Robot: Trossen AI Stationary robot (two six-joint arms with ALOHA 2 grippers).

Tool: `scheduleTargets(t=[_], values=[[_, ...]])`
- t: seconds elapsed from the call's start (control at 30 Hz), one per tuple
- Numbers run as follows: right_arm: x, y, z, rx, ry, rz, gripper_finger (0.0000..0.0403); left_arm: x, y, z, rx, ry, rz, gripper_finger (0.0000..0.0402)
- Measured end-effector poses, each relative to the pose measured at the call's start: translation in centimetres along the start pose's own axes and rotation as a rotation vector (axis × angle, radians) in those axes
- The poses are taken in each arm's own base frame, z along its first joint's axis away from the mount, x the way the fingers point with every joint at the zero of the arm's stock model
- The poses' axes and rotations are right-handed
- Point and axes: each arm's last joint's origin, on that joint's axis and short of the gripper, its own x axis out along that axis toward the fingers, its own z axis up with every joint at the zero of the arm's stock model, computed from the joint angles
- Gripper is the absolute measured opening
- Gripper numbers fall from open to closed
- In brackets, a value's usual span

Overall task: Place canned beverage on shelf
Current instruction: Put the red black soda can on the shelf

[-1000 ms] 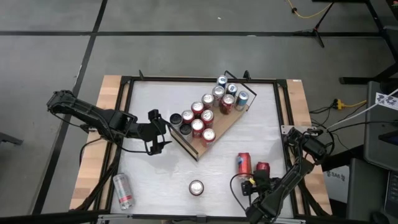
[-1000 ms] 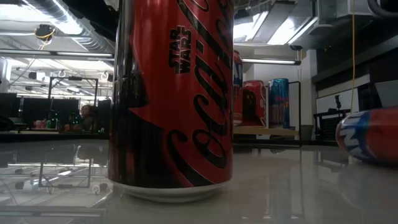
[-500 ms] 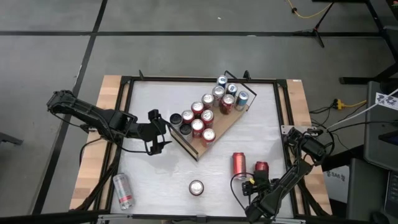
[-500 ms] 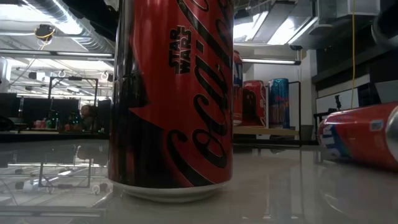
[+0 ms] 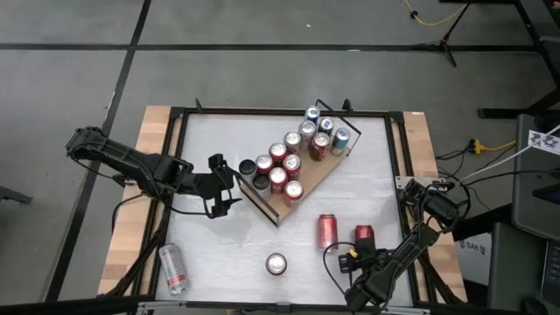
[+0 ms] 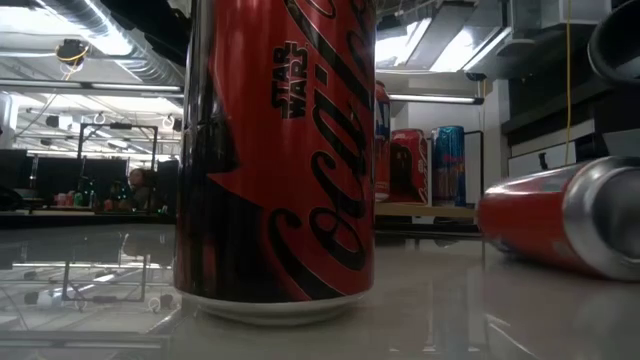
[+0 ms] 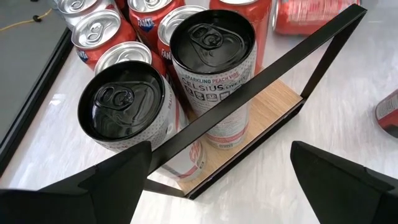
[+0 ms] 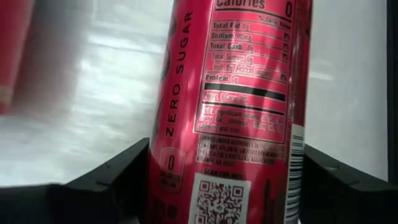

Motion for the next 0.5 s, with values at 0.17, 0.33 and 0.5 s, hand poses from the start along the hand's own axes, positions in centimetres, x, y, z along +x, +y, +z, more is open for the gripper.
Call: scheduleTargets(t=[0.17,0.33,0.5], values=[[-1.5,-0.8,1.4,0.001,-0.063,0.075,0.0291,0.0,0.0,0.1,-0.005,-0.011,-0.003,0.0377],[-3.9,-2.1,3.7,-0.005,-0.183,0.213,0.0292,0.0,-0.2,0.7,-0.032,-0.071,-0.019,0.0377],[-5.9,-2.8,5.8,-0.103,-0.368,0.412,0.0295,-0.2,-0.4,2.0,-0.086,-0.191,-0.051,0.0377]])
